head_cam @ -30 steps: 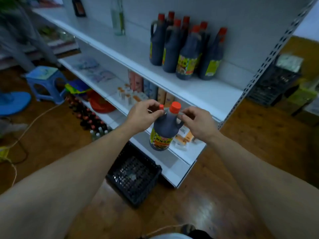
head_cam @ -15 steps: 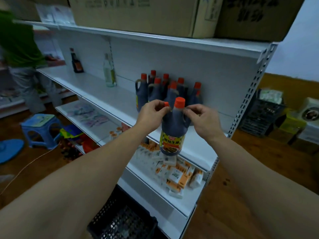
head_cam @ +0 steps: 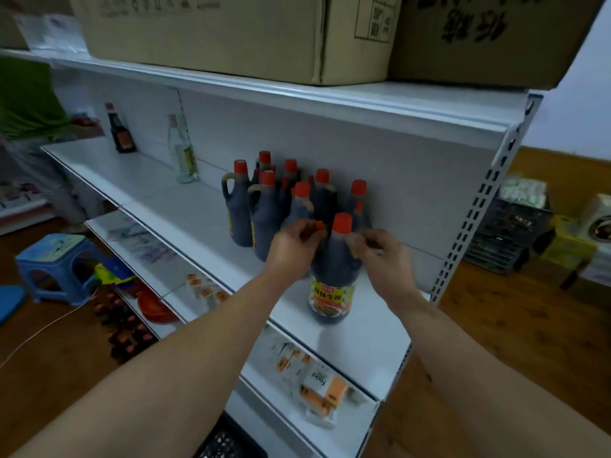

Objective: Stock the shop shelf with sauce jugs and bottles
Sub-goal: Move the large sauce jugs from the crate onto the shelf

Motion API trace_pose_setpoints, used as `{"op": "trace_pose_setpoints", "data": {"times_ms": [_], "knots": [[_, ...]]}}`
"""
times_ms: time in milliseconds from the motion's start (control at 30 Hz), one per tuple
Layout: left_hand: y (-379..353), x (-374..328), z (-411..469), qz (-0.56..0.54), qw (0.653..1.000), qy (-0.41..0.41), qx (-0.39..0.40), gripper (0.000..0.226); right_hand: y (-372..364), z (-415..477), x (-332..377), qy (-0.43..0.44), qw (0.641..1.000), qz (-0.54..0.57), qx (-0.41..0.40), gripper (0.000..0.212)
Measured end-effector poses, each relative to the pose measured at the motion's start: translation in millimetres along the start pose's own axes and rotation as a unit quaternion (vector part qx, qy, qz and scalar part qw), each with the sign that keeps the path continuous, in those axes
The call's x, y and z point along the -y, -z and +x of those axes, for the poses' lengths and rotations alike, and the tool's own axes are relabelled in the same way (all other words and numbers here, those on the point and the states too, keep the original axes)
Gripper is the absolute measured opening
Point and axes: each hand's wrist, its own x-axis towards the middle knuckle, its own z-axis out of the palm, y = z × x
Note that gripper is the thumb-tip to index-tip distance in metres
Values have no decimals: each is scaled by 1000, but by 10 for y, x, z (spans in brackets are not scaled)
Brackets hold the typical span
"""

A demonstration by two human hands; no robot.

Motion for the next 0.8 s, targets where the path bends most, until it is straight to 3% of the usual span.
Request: {"op": "trace_pose_setpoints", "data": {"times_ms": [33,100,200,333,500,800], "knots": [[-10,20,-4,-7,1000,4,-5,12,-12,-23,-59,-16,999,17,28,10],[-34,89,-29,-6,1000,7,-10,20,-62,-99,-214,-49,995,-6,83,34],[-42,236,-9,16,999,-23,-46,35,-180,-146,-405,-64,992,-54,92,57],[-9,326,103,31,995,-78,-45,48,-250,-76,-454,-59,990,-107,70,64],[-67,465,249,173,978,-118,-3,64,-309,76,-467,-99,991,-75,48,55],[21,767,194,201,963,-177,-11,64,-469,321,-546,-122,988,-95,26,85]]}}
